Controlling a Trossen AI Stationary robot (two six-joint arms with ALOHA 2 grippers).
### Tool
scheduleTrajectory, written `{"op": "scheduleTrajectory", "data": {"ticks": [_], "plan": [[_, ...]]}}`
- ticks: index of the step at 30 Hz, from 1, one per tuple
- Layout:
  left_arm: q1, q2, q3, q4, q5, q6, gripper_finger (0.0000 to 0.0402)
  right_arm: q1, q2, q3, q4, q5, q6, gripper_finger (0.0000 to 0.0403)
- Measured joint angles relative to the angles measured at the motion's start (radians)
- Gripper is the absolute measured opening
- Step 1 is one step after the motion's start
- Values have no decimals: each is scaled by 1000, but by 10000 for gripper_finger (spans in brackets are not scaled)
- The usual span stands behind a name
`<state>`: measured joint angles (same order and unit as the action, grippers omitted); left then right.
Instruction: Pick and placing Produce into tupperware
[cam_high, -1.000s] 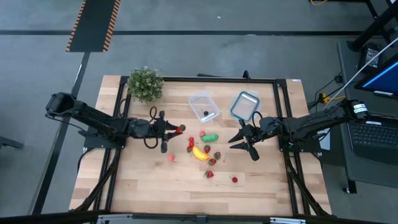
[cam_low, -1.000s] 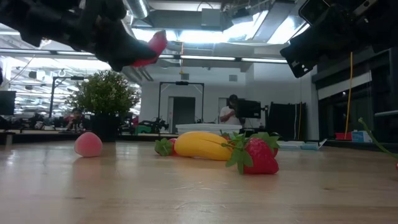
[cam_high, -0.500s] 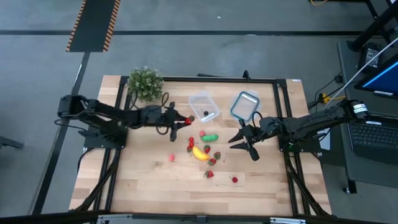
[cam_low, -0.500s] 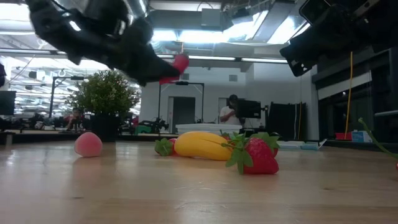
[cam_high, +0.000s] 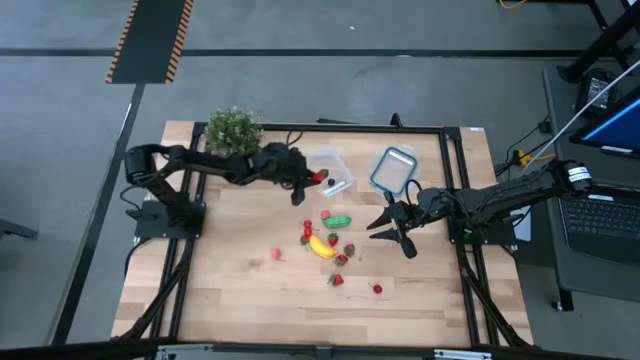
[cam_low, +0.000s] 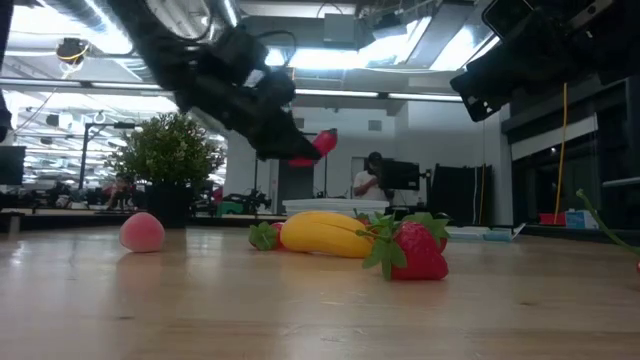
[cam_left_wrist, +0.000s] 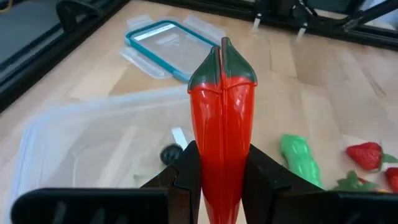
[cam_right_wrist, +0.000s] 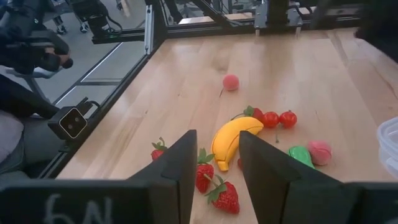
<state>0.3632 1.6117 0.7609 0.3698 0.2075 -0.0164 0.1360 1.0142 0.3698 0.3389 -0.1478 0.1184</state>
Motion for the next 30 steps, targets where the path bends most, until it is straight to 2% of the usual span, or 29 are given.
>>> {"op": "scheduleTrajectory", "data": {"ticks": [10,15,30], "plan": [[53,139,226,-285,26,54,73,0,0,0,-2,0,1,122],[77,184,301,-367,22,65,73,0,0,0,-6,0,4,122],[115,202,328,-412,12,72,73,0,0,0,-8,0,9,122]]}}
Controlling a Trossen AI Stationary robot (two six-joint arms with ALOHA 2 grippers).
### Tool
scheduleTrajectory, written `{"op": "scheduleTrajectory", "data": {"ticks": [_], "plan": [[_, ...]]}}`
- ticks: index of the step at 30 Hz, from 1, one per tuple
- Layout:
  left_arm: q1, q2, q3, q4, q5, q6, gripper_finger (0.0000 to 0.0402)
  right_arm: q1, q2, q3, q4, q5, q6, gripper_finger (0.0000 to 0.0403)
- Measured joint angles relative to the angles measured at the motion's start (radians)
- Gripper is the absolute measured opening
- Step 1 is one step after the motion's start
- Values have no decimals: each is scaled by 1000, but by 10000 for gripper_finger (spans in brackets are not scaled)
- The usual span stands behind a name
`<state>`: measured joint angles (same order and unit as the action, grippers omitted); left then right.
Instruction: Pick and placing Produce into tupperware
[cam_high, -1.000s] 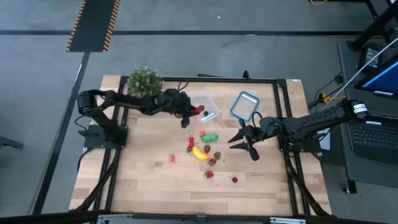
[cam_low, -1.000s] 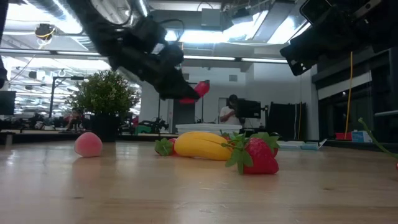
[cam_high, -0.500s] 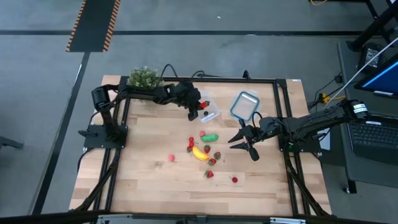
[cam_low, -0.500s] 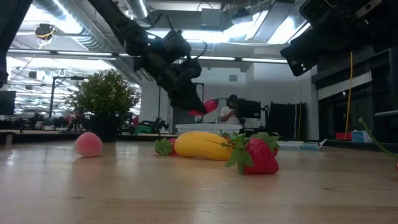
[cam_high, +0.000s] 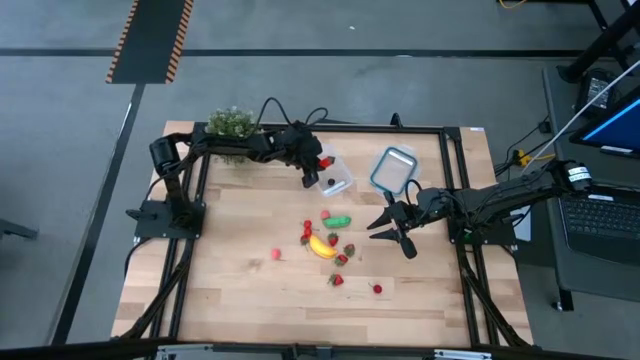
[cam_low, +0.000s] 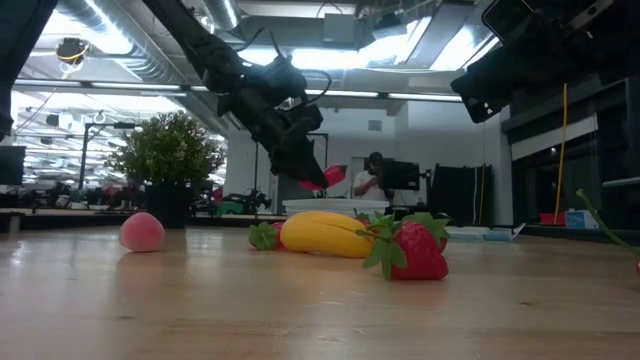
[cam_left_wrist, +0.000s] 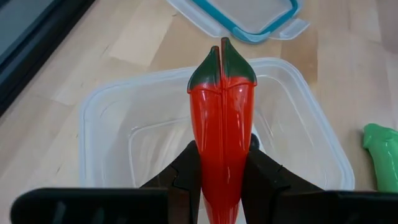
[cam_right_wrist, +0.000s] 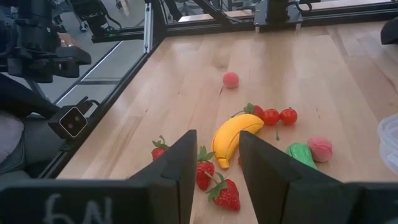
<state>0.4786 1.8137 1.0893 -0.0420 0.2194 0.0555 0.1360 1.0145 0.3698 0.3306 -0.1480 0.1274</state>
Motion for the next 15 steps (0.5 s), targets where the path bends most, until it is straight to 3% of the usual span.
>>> {"op": "scheduleTrajectory", "data": {"ticks": [8,15], "plan": [[-1,0,0,-2,4,0,74,0,0,0,0,0,2,122],[-1,0,0,-2,5,-1,150,0,0,0,0,0,2,122]]}}
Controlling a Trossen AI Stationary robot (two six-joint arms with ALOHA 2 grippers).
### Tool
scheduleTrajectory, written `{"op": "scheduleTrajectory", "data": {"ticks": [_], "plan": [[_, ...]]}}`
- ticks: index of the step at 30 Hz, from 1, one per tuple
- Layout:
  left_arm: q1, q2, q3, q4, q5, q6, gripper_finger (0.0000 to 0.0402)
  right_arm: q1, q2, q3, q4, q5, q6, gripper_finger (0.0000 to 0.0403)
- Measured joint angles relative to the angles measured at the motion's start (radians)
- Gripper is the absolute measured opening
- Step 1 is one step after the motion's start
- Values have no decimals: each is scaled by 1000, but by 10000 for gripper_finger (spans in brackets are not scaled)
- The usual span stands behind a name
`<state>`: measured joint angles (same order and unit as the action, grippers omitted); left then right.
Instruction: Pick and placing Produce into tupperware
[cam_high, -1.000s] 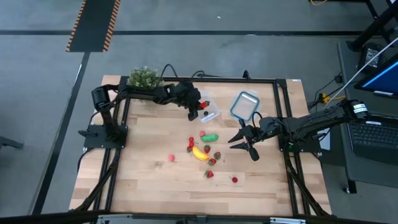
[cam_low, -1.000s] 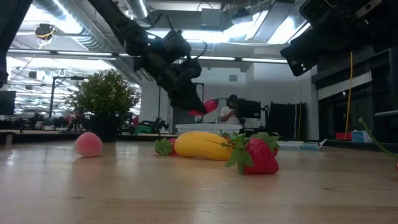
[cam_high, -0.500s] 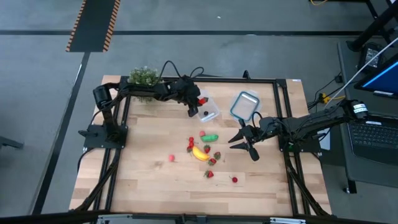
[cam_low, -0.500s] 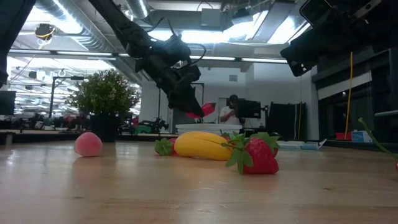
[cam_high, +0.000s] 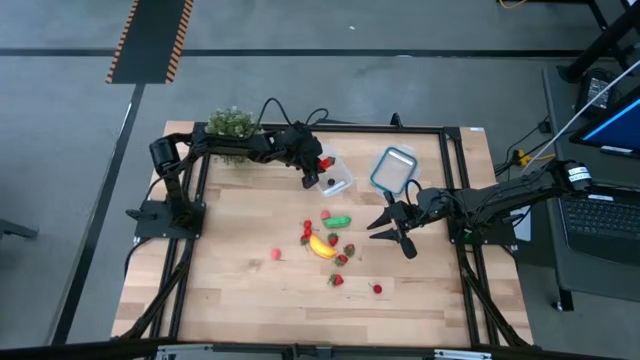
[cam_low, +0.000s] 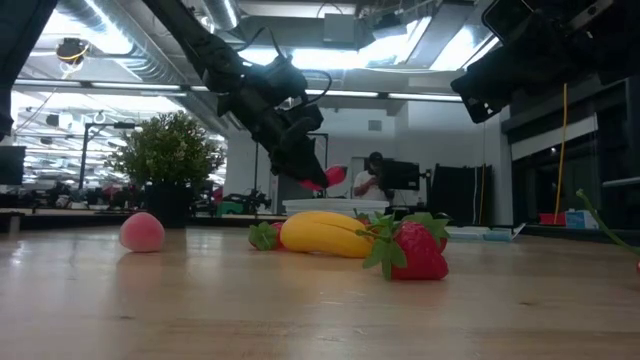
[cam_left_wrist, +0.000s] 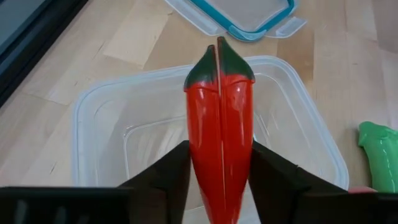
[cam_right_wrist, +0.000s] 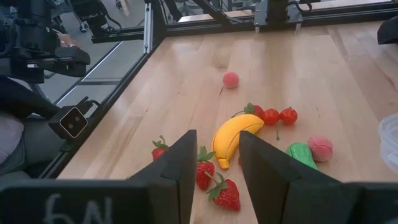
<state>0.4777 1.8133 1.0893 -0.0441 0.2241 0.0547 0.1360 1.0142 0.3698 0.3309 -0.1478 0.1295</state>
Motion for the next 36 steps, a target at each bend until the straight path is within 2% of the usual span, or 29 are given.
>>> {"op": "scheduleTrajectory", "data": {"ticks": [4,10,14,22,27,36], "plan": [[0,0,0,0,-1,0,151,0,0,0,0,0,0,122],[0,0,0,0,2,0,126,0,0,0,0,0,0,122],[0,-15,0,-5,40,-18,110,0,0,0,0,0,0,122],[-15,-127,0,-107,55,-24,81,0,0,0,-4,0,0,122],[-73,-175,-1,-165,55,19,67,0,0,0,-6,0,0,122],[-200,-216,-27,-124,51,32,38,8,0,0,-25,0,52,122]]}}
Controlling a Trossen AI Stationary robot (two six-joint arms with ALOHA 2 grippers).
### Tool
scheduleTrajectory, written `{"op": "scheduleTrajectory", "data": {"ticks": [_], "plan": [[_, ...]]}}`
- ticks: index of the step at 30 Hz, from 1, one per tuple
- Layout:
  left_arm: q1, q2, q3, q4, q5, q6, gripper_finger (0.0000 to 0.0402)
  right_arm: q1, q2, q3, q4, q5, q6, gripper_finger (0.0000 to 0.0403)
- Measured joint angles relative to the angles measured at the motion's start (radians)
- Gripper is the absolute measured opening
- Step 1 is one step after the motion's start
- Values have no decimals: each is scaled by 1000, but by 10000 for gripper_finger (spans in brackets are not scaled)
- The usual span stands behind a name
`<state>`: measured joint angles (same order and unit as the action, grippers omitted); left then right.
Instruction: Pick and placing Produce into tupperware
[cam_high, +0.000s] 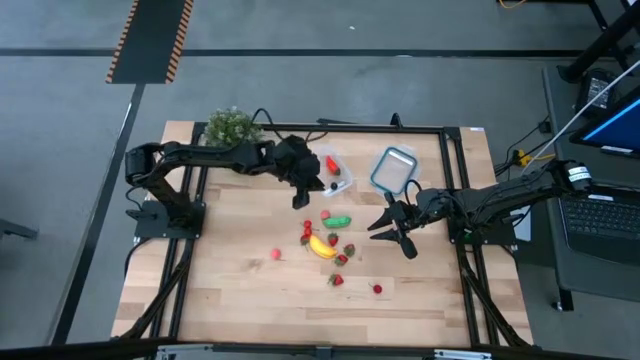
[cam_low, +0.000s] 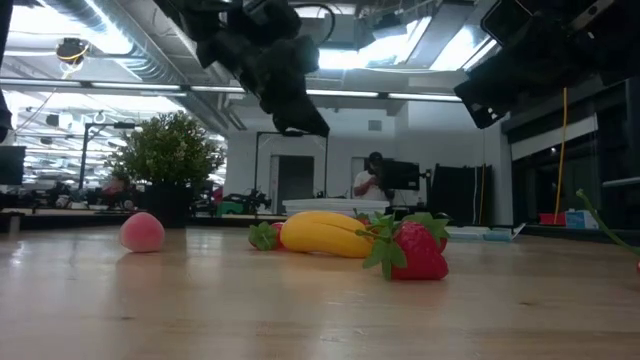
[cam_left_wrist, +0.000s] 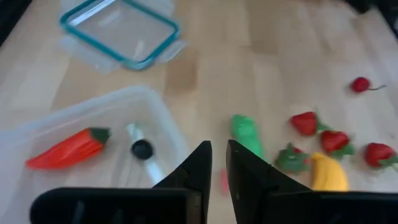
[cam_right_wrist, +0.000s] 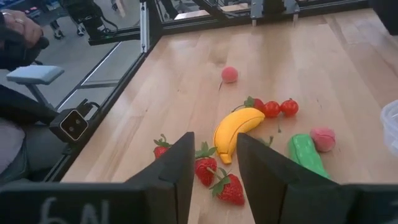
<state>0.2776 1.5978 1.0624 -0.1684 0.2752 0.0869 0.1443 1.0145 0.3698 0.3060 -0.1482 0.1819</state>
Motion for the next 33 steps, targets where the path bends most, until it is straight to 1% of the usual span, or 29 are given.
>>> {"op": "scheduleTrajectory", "data": {"ticks": [3,6,9,13,18,20,25,29,33], "plan": [[-38,-26,-43,2,-6,-23,29,18,0,0,-2,0,-2,122],[-82,-64,-107,63,-42,-52,21,40,0,0,-2,0,-3,122],[-128,-113,-180,183,-70,-75,14,55,0,0,-3,0,-4,122],[-190,-197,-279,305,-119,-108,6,65,0,0,-1,0,-7,122],[-277,-274,-400,488,-141,-130,1,65,2,0,31,0,-28,122],[-308,-288,-447,558,-143,-132,4,66,6,0,53,0,-47,122],[-380,-312,-557,700,-219,-161,14,66,45,1,143,0,-60,122],[-441,-319,-607,751,-267,-179,19,66,83,1,151,1,-43,122],[-502,-325,-624,761,-354,-169,18,71,132,1,181,36,-25,122]]}}
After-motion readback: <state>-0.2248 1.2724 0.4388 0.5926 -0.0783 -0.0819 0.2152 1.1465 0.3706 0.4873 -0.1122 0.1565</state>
